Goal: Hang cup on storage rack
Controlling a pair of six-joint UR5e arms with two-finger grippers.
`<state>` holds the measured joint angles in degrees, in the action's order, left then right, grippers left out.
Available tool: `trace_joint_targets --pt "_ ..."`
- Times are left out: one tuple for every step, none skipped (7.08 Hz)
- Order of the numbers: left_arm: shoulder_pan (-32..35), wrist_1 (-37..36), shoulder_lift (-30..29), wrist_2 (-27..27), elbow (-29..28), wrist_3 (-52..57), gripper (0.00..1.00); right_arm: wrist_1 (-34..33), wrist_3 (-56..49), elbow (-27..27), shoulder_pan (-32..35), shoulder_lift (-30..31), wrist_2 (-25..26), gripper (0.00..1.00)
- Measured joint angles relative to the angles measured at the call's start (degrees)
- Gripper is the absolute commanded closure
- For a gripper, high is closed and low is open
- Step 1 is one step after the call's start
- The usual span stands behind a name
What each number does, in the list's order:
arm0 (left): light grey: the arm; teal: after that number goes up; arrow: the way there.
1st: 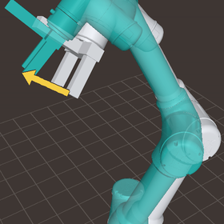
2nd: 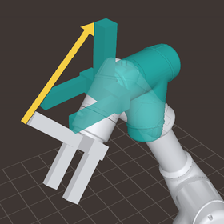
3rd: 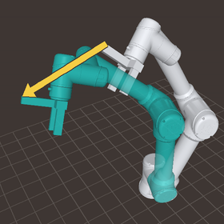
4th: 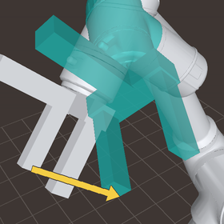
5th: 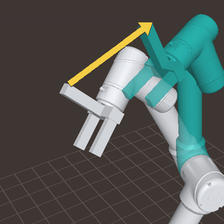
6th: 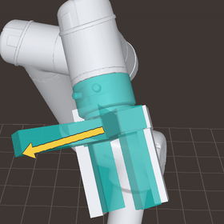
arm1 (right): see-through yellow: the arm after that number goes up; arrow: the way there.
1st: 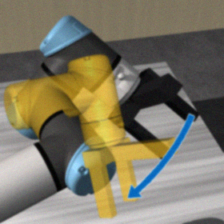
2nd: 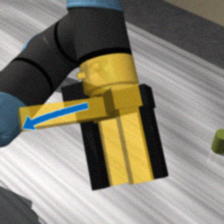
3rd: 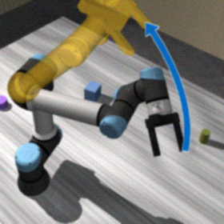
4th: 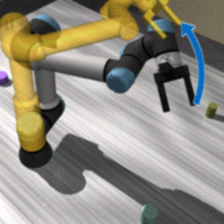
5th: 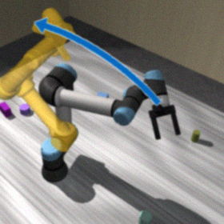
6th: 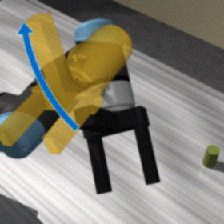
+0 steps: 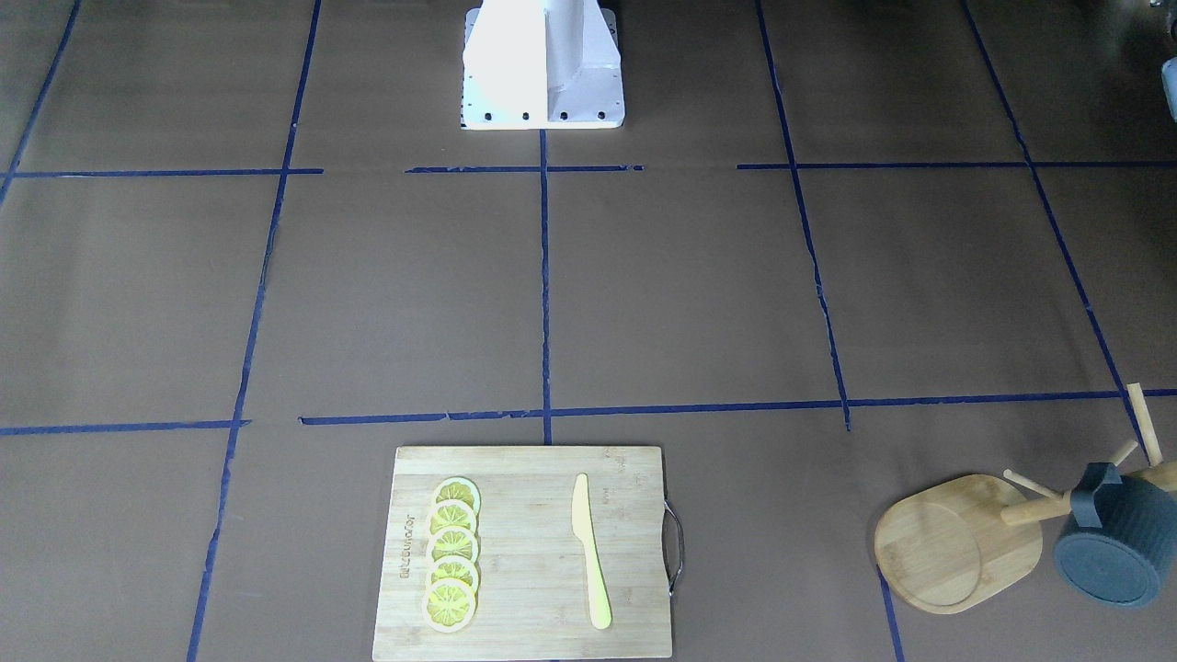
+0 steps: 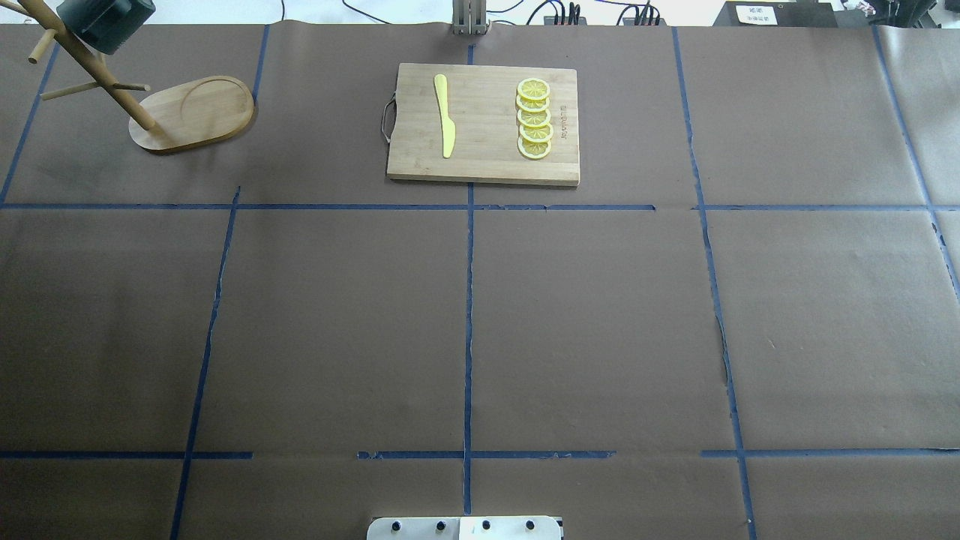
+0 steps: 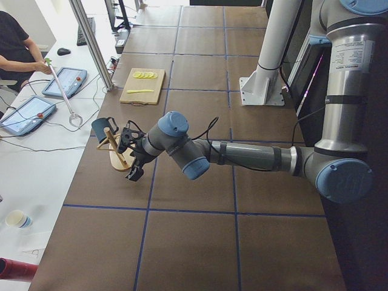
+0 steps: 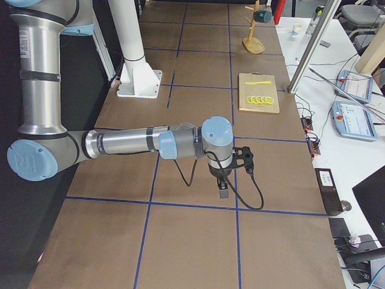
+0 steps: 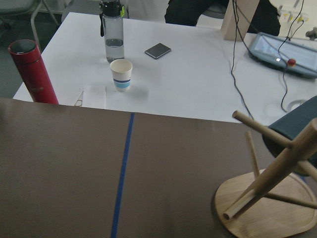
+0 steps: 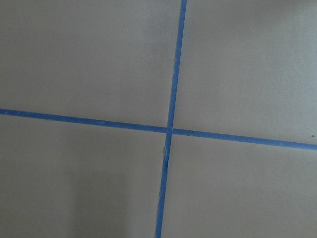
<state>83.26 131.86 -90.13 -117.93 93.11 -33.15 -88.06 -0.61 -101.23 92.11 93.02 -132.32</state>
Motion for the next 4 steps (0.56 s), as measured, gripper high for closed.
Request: trace_joint_targets --pt "0.03 -6.99 -0.07 -0.05 -0.1 7.84 0.0 -0.03 0.0 0.17 0.0 0.06 -0.11 0.0" --pt "0.12 -14.8 -0.31 -1.02 -0.19 14.73 0.0 -0.07 0.0 0.34 0.0 0.21 -0.2 0.0" --pt "0.37 -22.53 -0.61 -3.72 -0.25 19.91 0.0 -0.09 0.0 0.57 0.0 0.42 -0.29 0.0" --pt "1.1 -29.63 -0.76 -7.93 -0.46 24.72 0.0 -0.09 0.02 0.92 0.0 0.63 -0.4 0.0"
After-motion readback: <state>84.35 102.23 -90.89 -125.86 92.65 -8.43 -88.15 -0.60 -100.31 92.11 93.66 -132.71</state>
